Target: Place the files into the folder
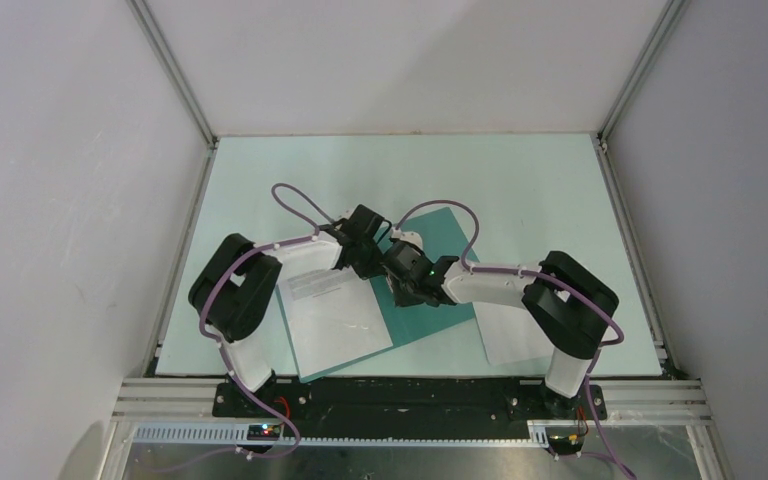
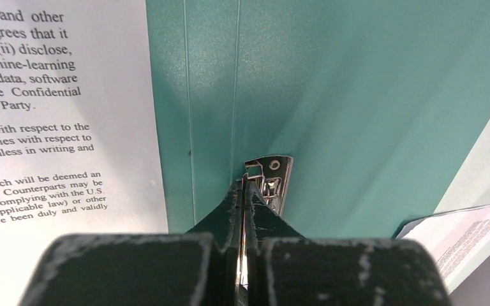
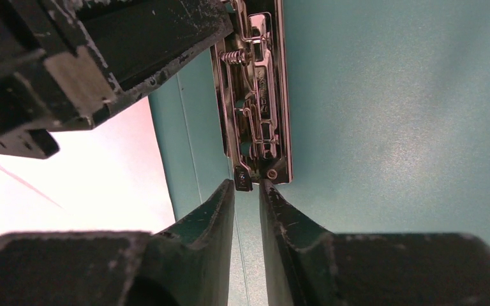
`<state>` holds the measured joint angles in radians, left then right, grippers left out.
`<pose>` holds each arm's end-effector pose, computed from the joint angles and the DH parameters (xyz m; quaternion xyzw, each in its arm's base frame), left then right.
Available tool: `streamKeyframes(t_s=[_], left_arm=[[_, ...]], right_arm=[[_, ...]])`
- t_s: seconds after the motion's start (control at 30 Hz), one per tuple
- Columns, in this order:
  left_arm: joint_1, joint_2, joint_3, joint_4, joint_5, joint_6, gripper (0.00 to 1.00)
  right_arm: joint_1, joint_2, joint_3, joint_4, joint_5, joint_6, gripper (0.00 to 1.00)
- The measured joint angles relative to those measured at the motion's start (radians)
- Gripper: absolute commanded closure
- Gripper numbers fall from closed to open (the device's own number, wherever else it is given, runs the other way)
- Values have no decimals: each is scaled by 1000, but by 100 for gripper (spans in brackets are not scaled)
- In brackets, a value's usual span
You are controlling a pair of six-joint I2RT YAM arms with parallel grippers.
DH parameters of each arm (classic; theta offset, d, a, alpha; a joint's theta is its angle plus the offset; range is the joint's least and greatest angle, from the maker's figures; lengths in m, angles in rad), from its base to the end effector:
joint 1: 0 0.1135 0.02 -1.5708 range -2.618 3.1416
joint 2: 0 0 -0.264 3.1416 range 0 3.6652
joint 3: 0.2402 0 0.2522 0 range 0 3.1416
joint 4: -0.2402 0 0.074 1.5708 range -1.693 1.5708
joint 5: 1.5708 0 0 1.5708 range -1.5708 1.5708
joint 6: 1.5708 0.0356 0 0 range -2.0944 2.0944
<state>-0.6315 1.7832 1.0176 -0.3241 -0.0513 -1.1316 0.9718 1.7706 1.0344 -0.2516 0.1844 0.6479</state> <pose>0.2792 -0.2019 0.1480 -0.2462 0.9392 -0.1680 0.1707 0.2051 0.2889 0.1612 -0.1277 0.9455 0.1464 0.2612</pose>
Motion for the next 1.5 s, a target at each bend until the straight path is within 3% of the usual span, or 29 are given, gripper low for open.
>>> streamKeyframes(t_s=[0.17, 0.47, 0.9, 1.17, 1.5], left_arm=[[0, 0, 0, 1, 3, 7, 100], [2, 1, 0, 2, 3, 11, 100], [4, 1, -2, 5, 8, 17, 100], [6, 3, -2, 8, 11, 35, 100], [6, 4, -2, 9, 12, 44, 100]], right_arm=[[-9, -6, 0, -1, 3, 9, 70], [-21, -8, 0, 8, -10, 21, 77], [-21, -8, 2, 3, -6, 42, 99], [-8, 13, 28, -5, 56, 61, 100], [-2, 8, 17, 14, 72, 67, 90]])
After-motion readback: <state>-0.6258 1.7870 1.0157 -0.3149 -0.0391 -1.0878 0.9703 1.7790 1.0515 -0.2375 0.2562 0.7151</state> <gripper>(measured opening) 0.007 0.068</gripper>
